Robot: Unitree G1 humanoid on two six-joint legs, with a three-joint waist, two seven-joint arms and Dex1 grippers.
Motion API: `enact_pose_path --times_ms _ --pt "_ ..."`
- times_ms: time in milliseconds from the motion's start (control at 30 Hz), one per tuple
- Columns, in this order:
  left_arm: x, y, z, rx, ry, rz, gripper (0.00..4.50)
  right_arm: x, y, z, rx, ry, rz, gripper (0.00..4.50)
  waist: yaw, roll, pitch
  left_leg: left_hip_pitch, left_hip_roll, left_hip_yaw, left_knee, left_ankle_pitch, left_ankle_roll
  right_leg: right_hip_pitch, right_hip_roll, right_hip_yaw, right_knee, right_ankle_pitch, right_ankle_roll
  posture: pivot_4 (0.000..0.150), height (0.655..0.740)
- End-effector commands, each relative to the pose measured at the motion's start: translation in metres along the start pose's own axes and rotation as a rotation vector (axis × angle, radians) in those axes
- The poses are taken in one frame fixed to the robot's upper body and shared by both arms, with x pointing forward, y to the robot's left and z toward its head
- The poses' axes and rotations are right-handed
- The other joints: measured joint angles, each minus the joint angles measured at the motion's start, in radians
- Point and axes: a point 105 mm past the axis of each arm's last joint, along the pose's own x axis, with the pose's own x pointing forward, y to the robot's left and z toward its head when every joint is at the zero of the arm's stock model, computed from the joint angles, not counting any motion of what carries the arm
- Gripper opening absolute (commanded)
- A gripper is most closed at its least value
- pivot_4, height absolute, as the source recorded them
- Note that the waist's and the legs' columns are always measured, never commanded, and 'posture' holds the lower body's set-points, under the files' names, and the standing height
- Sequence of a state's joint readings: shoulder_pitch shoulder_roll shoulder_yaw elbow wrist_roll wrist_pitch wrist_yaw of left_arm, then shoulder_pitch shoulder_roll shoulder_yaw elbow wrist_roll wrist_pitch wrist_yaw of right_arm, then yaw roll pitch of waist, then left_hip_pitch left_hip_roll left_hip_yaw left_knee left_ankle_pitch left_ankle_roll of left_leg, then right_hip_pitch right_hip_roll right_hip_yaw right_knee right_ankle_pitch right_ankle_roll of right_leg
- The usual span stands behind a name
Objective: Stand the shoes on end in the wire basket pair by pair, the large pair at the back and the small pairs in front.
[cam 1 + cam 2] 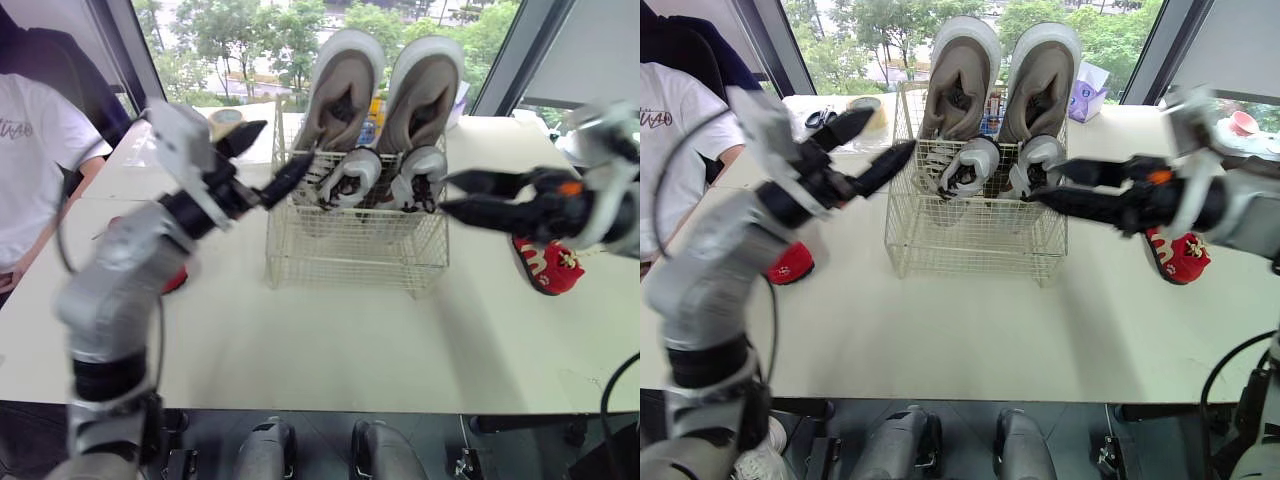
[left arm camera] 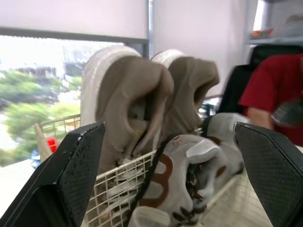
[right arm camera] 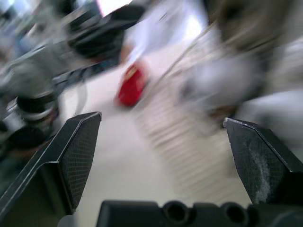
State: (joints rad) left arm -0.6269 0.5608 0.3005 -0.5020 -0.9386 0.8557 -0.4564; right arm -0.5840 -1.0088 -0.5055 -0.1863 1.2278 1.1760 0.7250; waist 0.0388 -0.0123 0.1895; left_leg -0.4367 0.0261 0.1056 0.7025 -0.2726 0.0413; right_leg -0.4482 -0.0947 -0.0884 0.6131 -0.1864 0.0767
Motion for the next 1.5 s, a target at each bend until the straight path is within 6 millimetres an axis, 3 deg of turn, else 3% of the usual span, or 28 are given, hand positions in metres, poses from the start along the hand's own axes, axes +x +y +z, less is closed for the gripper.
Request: enact_pose_path --times_ms 33,133,233,467,567,700,933,1133,1267,1467,1500 --pt "-0.018 -0.006 -0.012 -0.105 0.109 -0.091 4.49 -0.036 -0.032 0.001 -0.058 -0.132 -0.295 4.5 0.0 -0.001 0.0 0.0 -0.001 0.001 0.0 0.001 -0.003 0.0 0.0 0.0 0.0 0.0 0.0 0.15 0.74" --pt "-0.032 -0.01 -0.032 -0.209 0.214 -0.14 4.49 -0.064 -0.061 -0.029 -0.108 -0.124 -0.584 4.5 0.001 -0.001 0.0 0.007 -0.002 0.002 -0.001 0.001 -0.003 0.006 -0.001 0.001 -0.001 -0.001 0.001 0.15 0.74" --pt "-0.035 -0.012 -0.044 -0.289 0.22 -0.141 4.49 -0.089 -0.073 -0.045 -0.201 -0.144 -0.808 4.5 0.0 0.001 0.0 0.009 -0.002 0.002 -0.002 -0.001 0.001 0.007 -0.001 0.002 -0.001 -0.001 0.001 0.15 0.74" --pt "-0.03 -0.06 -0.06 -0.499 0.231 -0.296 4.49 -0.129 -0.056 -0.097 -0.19 -0.073 -1.023 4.5 -0.002 0.003 -0.001 0.011 -0.001 0.001 -0.004 -0.001 0.0 0.007 -0.001 0.003 0.0 -0.003 -0.002 0.15 0.74" --pt "-0.03 -0.072 -0.066 -0.503 0.285 -0.347 4.49 -0.142 -0.061 -0.125 -0.148 -0.026 -1.108 4.5 -0.002 0.004 -0.002 0.011 -0.001 0.002 -0.004 -0.001 0.0 0.008 0.0 0.003 0.0 -0.003 -0.003 0.15 0.74" --pt "-0.032 -0.078 -0.075 -0.46 0.36 -0.374 4.49 -0.133 -0.069 -0.139 -0.099 -0.04 -1.108 4.5 -0.006 0.009 -0.005 0.012 -0.001 0.002 -0.004 -0.001 0.0 0.008 0.0 0.004 0.0 -0.006 -0.007 0.15 0.74" --pt "-0.04 -0.091 -0.081 -0.436 0.408 -0.417 4.49 -0.125 -0.1 -0.159 -0.037 -0.017 -1.134 4.5 -0.024 0.012 -0.006 0.012 -0.001 0.002 -0.005 -0.001 0.0 0.007 0.0 0.004 -0.001 -0.007 -0.008 0.15 0.74" --pt "-0.042 -0.089 -0.082 -0.408 0.394 -0.382 4.49 -0.123 -0.134 -0.158 -0.07 0.042 -1.199 4.5 -0.028 0.014 -0.006 0.012 -0.002 0.002 -0.005 -0.001 0.0 0.007 0.0 0.004 0.0 -0.007 -0.009 0.15 0.74" --pt "-0.044 -0.091 -0.085 -0.401 0.393 -0.362 4.49 -0.108 -0.15 -0.154 -0.066 0.037 -1.153 4.5 -0.029 0.014 -0.006 0.012 -0.002 0.002 -0.005 -0.001 0.0 0.007 0.0 0.004 -0.001 -0.007 -0.008 0.15 0.74" --pt "-0.044 -0.092 -0.086 -0.394 0.387 -0.341 4.49 -0.101 -0.186 -0.165 -0.067 0.135 -1.202 4.5 -0.04 0.014 -0.006 0.012 -0.002 0.003 -0.005 -0.001 0.001 0.007 0.0 0.005 -0.001 -0.007 -0.008 0.15 0.74" --pt "-0.049 -0.096 -0.082 -0.408 0.4 -0.374 4.5 -0.099 -0.188 -0.166 -0.073 0.141 -1.19 4.25 -0.039 0.014 -0.006 0.012 -0.002 0.002 -0.005 -0.001 0.001 0.007 0.0 0.005 -0.001 -0.007 -0.008 0.15 0.74"
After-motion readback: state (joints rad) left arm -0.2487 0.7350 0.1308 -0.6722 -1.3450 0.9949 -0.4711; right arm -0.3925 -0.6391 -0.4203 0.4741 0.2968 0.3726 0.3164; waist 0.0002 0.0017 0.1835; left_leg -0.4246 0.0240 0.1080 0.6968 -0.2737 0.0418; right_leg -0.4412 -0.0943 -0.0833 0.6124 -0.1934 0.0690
